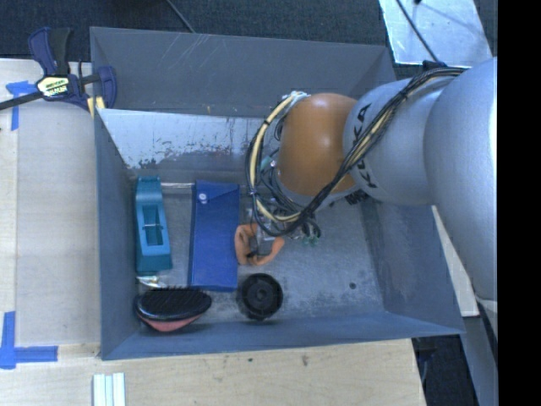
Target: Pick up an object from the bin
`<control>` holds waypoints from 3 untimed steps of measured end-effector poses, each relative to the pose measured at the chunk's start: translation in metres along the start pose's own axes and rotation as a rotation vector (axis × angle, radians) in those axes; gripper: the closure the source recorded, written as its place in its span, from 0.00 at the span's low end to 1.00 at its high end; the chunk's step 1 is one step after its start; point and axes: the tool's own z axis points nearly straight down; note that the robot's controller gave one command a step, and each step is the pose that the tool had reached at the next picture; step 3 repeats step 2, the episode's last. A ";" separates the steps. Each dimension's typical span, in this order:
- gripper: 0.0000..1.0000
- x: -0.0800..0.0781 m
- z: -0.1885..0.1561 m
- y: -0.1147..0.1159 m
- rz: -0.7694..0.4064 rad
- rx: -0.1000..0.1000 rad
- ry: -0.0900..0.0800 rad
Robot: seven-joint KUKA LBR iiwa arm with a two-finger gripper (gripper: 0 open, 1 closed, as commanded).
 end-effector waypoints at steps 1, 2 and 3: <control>1.00 0.047 -0.114 0.008 -0.016 -0.001 0.007; 1.00 0.047 -0.114 0.008 -0.016 -0.001 0.007; 1.00 0.047 -0.114 0.008 -0.016 -0.001 0.007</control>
Offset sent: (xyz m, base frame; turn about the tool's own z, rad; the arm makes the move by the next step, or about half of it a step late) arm 0.0000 0.0000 0.0000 0.0000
